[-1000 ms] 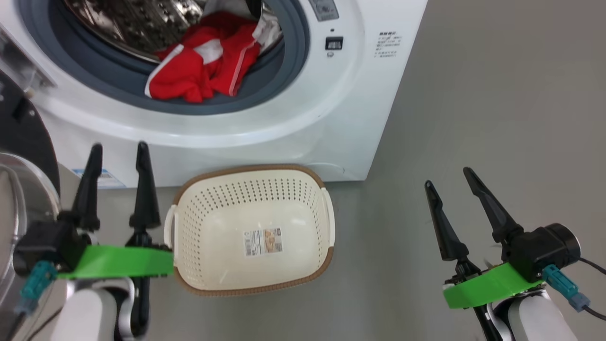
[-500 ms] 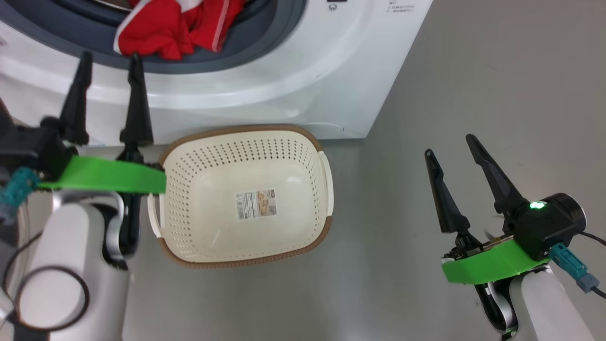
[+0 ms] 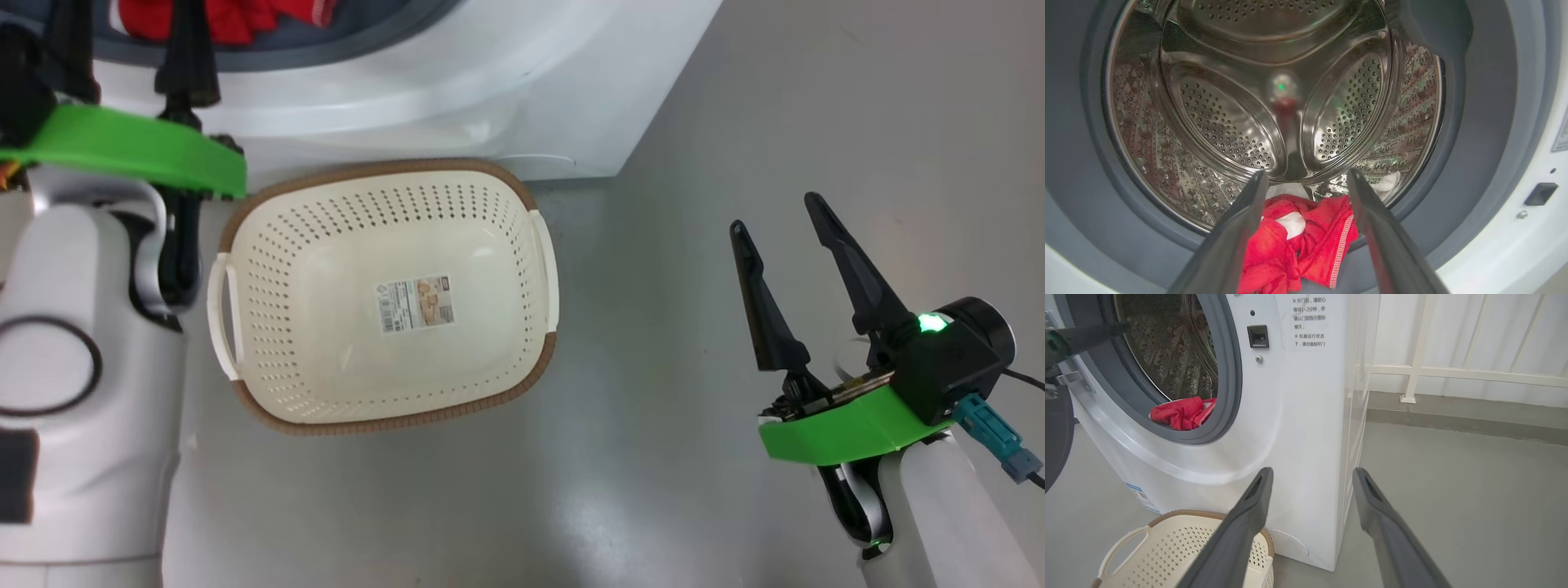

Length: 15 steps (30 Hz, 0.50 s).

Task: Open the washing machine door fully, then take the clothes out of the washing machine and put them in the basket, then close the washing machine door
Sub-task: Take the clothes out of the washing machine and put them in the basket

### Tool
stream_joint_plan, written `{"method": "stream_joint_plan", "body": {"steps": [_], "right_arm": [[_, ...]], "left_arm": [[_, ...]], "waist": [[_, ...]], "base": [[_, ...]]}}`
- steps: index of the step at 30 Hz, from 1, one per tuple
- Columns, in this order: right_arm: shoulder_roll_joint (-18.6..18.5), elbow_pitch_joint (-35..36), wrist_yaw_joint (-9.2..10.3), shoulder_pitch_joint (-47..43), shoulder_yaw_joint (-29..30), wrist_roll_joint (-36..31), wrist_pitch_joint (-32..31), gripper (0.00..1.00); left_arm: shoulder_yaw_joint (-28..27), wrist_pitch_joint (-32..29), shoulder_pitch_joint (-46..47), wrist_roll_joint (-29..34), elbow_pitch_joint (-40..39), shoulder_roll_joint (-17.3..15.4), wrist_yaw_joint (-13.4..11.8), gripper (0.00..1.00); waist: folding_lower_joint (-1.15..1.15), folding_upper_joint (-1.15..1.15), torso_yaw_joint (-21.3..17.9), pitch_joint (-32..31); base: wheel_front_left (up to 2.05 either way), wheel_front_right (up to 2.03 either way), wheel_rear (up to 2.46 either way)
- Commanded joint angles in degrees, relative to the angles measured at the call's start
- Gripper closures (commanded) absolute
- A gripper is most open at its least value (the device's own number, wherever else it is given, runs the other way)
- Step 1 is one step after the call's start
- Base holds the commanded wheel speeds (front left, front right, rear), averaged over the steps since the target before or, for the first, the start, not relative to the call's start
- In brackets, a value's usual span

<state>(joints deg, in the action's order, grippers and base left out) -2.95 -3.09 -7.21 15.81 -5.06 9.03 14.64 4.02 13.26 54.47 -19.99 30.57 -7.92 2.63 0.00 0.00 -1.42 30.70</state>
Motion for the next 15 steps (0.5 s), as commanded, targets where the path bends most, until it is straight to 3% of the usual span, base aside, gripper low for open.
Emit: {"method": "stream_joint_plan", "body": {"steps": [1,15], "right_arm": [[0.07,1.63,-0.28,0.66,-1.4,-0.24,0.36,0.0],[0.07,2.12,-0.28,2.41,-1.74,-0.19,0.36,0.0]], "left_arm": [[-1.22,-0.27,1.67,-0.42,0.05,-2.7,0.42,0.0],[2.94,-8.23,14.81,3.22,16.19,-6.3,-0.21,0.0]], "waist": [[0.0,0.0,-0.74,1.49],[0.0,0.0,-2.56,5.65]], "base": [[0.0,0.0,0.0],[0.0,0.0,0.0]]}}
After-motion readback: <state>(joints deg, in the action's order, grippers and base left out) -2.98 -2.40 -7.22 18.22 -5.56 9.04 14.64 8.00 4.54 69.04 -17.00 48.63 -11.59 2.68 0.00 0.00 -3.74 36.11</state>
